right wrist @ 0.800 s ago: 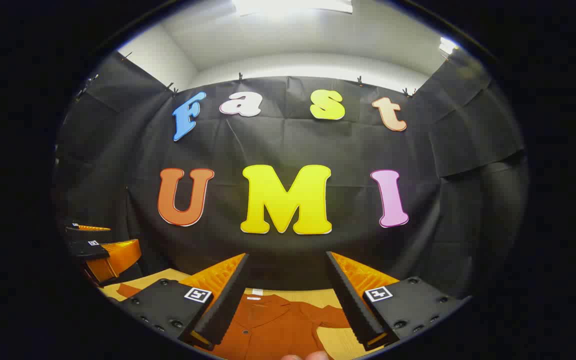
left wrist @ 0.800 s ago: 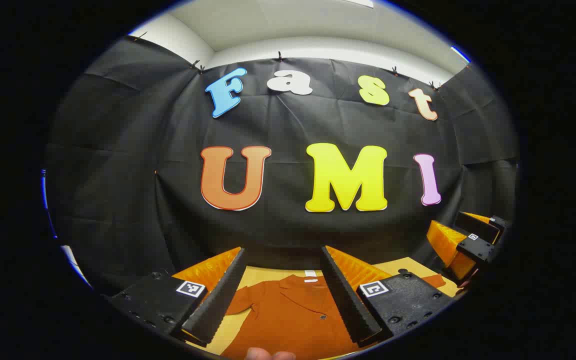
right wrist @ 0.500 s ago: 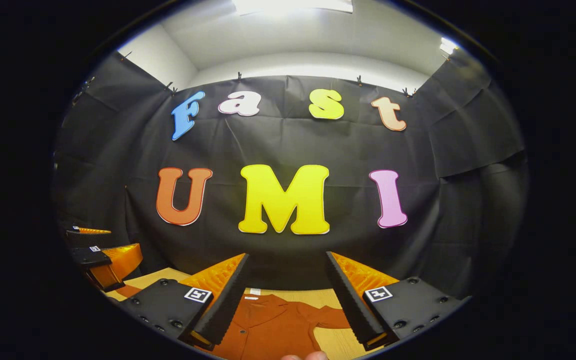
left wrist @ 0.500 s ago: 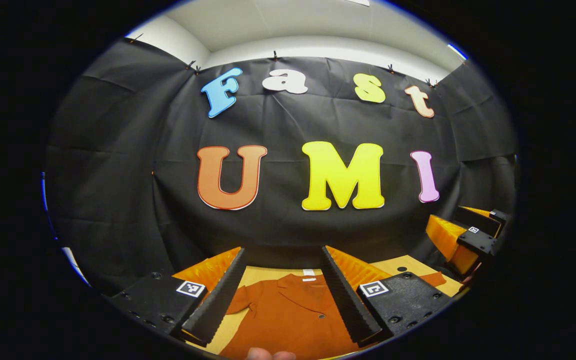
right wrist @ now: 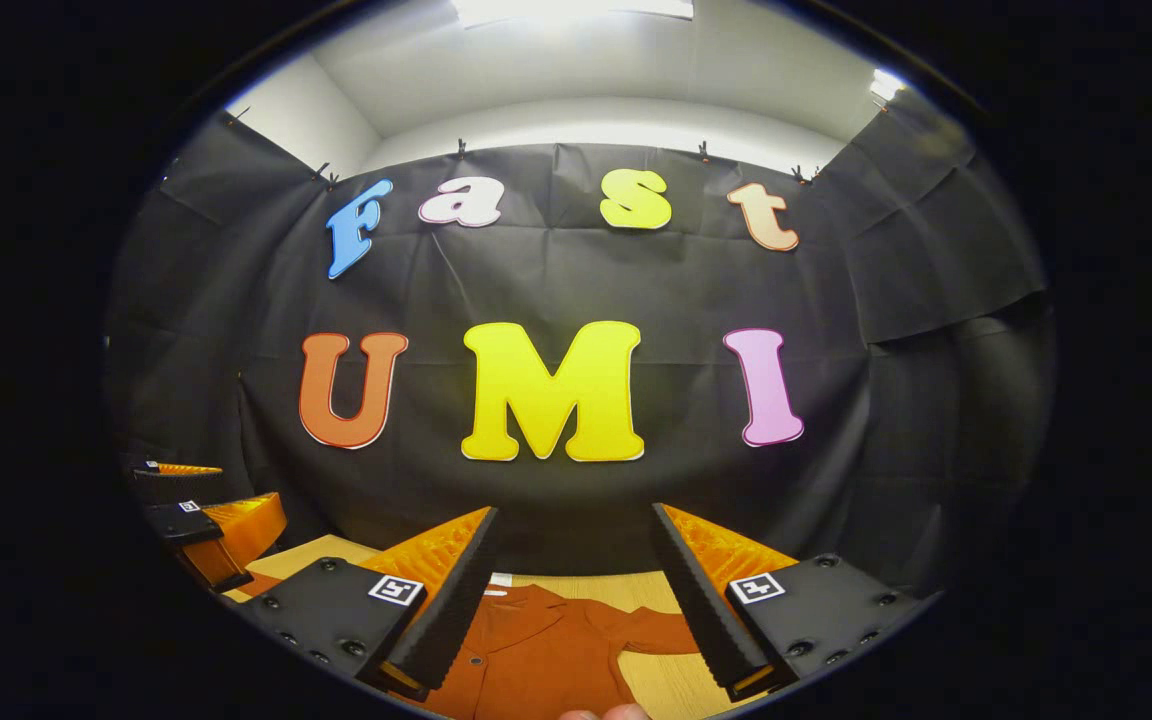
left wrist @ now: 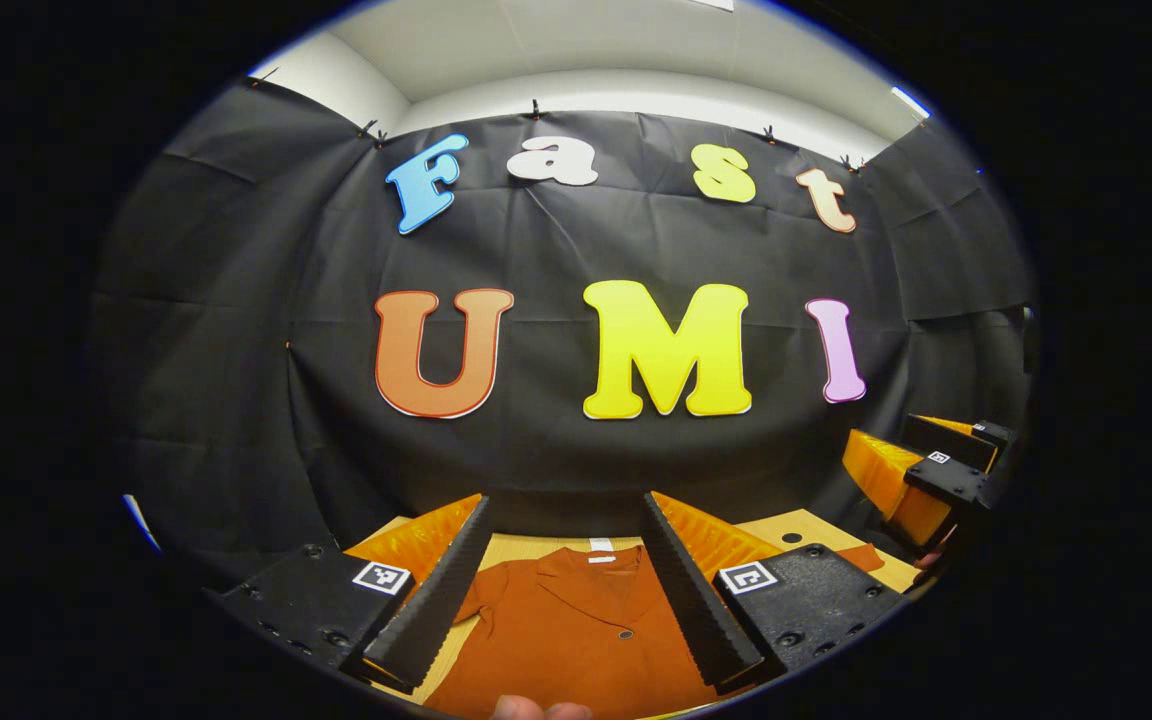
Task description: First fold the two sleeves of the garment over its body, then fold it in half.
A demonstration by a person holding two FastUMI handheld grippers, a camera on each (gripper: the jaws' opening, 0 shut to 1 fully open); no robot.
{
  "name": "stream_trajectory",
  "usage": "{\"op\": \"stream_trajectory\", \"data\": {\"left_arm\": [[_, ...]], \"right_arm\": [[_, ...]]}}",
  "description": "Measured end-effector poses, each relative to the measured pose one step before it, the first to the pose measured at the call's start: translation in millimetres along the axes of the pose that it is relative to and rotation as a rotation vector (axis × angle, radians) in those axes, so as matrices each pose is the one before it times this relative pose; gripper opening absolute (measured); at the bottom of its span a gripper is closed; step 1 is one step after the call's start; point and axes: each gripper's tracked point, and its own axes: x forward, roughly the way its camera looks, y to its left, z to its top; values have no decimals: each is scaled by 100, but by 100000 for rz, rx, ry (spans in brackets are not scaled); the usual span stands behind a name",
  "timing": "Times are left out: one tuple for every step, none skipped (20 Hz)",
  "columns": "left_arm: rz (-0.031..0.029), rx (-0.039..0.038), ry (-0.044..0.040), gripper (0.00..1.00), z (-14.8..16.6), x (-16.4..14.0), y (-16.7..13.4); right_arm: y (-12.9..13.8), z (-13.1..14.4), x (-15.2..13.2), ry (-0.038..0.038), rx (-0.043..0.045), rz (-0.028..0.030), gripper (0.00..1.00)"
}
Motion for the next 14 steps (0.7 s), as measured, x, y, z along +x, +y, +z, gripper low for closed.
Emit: {"op": "stream_trajectory", "data": {"left_arm": [[299,-86,316,96,-45,63,84],[238,7,100,96,-78,-19,-57],[235,38,223,96,-60,-12,45],[278,54,61,96,-39,-52,1],[532,261,230,96,-94,106,-4],[273,319,406,96,-122,-18,-96],[76,-64,104,96,-60,-126,-74],[-15,-32,-139,96,108,-60,-101],[-1,261,-309,96,94,7,-205],[-61,397,-222,96,51,-3,-135],[-211,252,-77,96,-30,86,-61],[-106,90,-20,96,-33,31,-61],[-115,41,223,96,-134,90,-281],[-2,27,86,96,49,-44,-43]], "right_arm": [[216,-127,49,463,98,1047,95],[234,-190,18,559,68,652,95],[-21,-108,91,401,-231,188,95],[5,-209,144,622,-245,249,94],[22,-184,-4,744,-414,256,94],[13,-240,65,625,-521,304,95],[39,-38,-34,319,-192,650,95],[113,27,-8,-37,-101,513,95],[-61,134,-1,-95,-245,177,95],[-190,-188,40,27,-341,-129,94],[-168,-64,-7,387,-255,-193,94],[-68,-217,25,420,71,44,94],[-70,-75,78,459,316,-118,95],[-206,-105,167,295,234,-178,95]]}}
